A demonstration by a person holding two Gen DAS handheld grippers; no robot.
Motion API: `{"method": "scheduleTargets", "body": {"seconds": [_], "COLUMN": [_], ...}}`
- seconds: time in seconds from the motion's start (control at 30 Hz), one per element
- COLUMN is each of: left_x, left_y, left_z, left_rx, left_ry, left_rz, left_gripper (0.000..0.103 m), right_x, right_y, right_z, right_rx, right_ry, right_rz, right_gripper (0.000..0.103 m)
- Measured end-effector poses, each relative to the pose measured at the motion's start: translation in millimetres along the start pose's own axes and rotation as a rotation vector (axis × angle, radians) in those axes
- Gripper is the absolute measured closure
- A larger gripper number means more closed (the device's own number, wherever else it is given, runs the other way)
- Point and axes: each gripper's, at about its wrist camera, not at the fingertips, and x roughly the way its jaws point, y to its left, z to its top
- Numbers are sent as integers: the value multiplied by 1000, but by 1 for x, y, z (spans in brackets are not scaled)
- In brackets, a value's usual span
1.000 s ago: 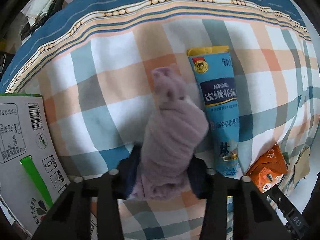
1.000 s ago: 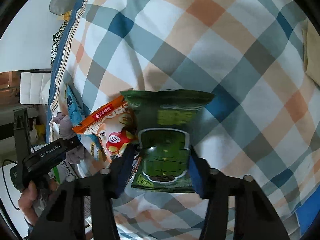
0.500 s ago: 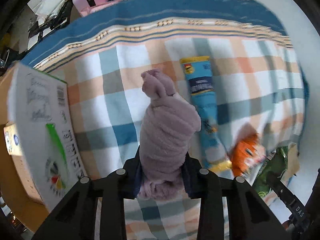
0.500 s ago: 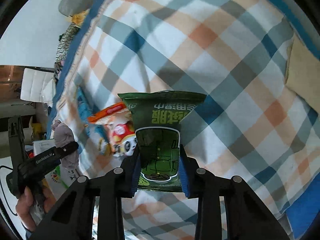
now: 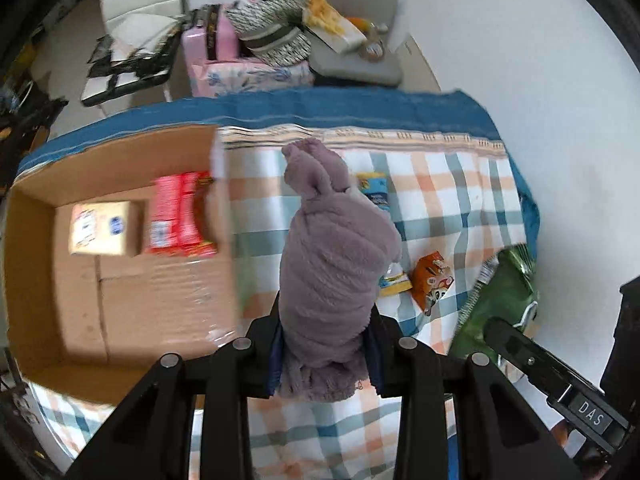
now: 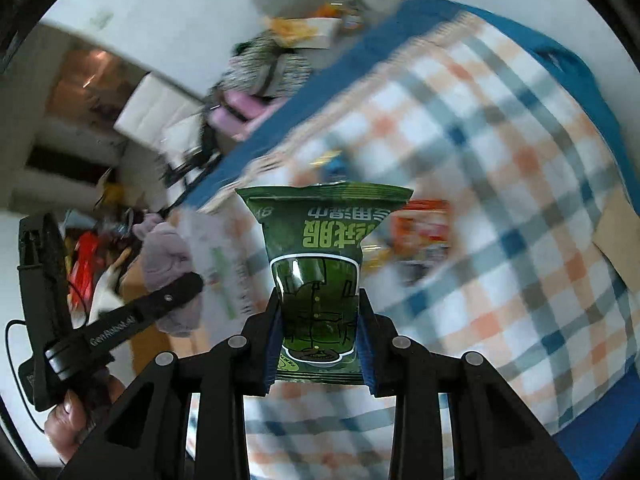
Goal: Organize soft objects
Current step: 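Carry the sock and green bag into the box and release both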
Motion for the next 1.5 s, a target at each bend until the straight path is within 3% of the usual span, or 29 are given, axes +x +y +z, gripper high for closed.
{"method": "scheduleTargets", "body": {"seconds": [0.17, 0.33, 0.53, 0.73, 1.1, 1.33, 1.43, 1.5], "left_x": [-41, -64, -47, -11, 45, 56, 54, 50], "left_y": [57, 130, 218, 272, 290, 289, 289, 287], "left_z": [-7, -7, 3, 21, 54, 62, 62, 62], "left_rx": [-73, -166, -254, -290, -258, -247, -238, -229], "left_ry": [-61, -102, -70, 6, 126, 156, 147, 134], "left_rz": [26, 99, 206, 239, 217, 221, 224, 225], "left_gripper": [73, 73, 73, 73, 70, 65, 50, 34], "right_x": [5, 31, 80, 128, 194, 215, 218, 219], "right_y": [85, 153, 211, 246, 256, 250, 250, 251], "right_z": [-14, -31, -50, -63, -71, -68, -67, -66], "right_rx": [-135, -235, -309, -338, -339, -328, -326, -322], "right_ry": [22, 62, 113, 155, 229, 257, 264, 267], "right_rz": [57, 69, 23, -39, -170, -219, -232, -229], "right_gripper": [69, 69, 69, 69, 69, 67, 60, 52]}}
